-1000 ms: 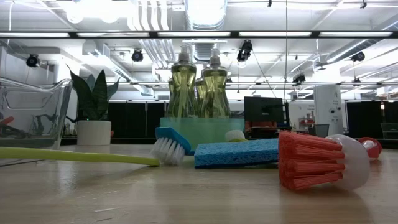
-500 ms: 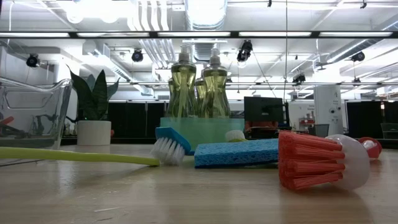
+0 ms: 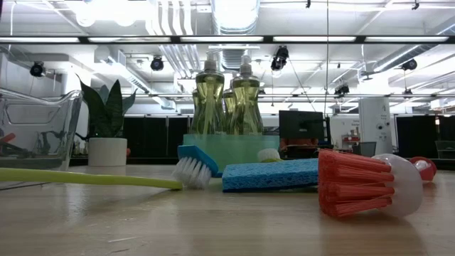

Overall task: Pick & Place Kitchen Sink Supplies
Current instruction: Put the blue sponge to the left transparent bin

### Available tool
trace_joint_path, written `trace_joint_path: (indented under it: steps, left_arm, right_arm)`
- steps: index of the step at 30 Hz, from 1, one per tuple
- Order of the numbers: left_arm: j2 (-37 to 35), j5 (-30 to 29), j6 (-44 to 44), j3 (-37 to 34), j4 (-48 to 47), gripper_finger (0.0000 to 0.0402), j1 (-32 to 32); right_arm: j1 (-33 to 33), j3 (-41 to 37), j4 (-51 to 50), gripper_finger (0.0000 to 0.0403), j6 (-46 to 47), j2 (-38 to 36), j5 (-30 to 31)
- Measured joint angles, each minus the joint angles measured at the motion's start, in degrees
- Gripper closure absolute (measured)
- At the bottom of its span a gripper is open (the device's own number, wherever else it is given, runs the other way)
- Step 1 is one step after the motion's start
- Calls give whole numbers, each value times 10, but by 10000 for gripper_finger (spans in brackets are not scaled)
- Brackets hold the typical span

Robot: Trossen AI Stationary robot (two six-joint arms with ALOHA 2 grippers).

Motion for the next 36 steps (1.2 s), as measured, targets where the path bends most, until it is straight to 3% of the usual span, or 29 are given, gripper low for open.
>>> trace_joint_path:
  steps: [5,13,19,26,36]
  left_arm:
    - [-18,41,4,0,-74,395,10]
    - [-67,184,65,0,-307,368,12]
    - [-83,185,102,0,-492,378,3]
    - [-46,185,245,-1,-710,380,-42]
    - [-4,235,317,-130,-686,370,-100]
  right_arm:
    - [-1,0,-44,377,10,-4,0]
    - [-5,0,-122,291,10,-8,2]
    - [-23,0,-146,254,1,-6,4]
    - [-25,0,-148,249,-34,-6,2]
    - [-26,-1,-152,275,-37,-5,2]
